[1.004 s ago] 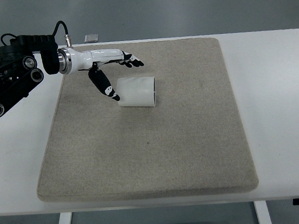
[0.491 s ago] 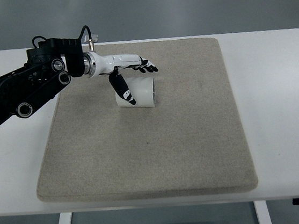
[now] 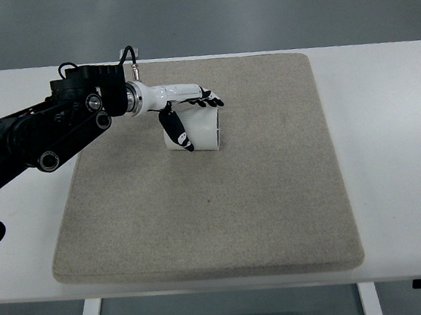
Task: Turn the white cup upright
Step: 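Close the left hand's fingers around the cup's body, then lift the cup with the left hand and rotate it upright, then lower the upright cup back onto the mat with the left hand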
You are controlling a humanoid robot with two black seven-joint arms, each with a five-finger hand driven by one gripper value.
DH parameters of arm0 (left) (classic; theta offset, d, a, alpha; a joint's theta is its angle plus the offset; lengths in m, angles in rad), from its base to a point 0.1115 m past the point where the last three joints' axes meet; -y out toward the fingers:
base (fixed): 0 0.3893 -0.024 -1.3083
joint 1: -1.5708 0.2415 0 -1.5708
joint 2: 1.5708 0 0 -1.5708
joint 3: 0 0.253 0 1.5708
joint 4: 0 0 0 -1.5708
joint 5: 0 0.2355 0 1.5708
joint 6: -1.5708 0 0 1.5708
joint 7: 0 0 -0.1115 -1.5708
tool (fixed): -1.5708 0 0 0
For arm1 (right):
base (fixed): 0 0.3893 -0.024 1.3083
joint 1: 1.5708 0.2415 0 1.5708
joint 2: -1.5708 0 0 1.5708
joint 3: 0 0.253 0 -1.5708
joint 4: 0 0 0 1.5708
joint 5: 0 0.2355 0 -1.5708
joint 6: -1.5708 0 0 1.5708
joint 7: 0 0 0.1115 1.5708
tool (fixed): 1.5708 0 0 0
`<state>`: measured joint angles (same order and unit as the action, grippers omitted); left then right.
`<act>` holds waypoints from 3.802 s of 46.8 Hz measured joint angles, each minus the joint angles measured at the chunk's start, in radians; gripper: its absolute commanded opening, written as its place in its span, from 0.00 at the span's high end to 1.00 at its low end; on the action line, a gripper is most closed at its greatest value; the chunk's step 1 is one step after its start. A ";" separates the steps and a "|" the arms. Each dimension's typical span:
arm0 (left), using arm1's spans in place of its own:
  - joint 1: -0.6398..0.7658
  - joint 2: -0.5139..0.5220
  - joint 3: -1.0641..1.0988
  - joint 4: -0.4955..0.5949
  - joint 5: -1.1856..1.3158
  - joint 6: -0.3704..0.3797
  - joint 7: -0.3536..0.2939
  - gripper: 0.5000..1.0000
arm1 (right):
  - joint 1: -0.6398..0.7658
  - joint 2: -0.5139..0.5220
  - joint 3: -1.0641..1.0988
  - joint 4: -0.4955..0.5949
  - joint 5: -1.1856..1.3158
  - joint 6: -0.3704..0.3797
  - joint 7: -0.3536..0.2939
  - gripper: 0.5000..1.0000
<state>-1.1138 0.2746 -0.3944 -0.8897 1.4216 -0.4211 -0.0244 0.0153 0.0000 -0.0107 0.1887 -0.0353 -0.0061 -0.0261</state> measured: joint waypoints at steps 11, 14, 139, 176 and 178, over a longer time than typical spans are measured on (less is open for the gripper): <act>-0.001 0.001 0.015 -0.001 0.017 0.015 -0.001 0.64 | 0.000 0.000 0.000 0.000 0.000 0.000 0.000 0.10; -0.001 0.001 0.015 -0.001 0.017 0.016 -0.001 0.84 | 0.000 0.000 0.000 0.000 0.000 0.000 0.000 0.10; 0.214 -0.092 -0.080 0.422 -0.885 -0.090 -0.586 1.00 | 0.000 0.000 0.000 0.000 0.000 0.000 0.000 0.10; 0.256 -0.167 -0.080 0.474 -0.774 0.020 -0.586 0.27 | 0.000 0.000 0.000 0.000 0.000 0.000 0.000 0.10; 0.256 -0.167 -0.080 0.473 -0.776 0.025 -0.586 0.24 | 0.000 0.000 0.000 0.000 0.000 0.000 0.000 0.10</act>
<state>-0.8575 0.1075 -0.4740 -0.4166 0.6458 -0.3959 -0.6108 0.0154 0.0000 -0.0107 0.1887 -0.0353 -0.0061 -0.0260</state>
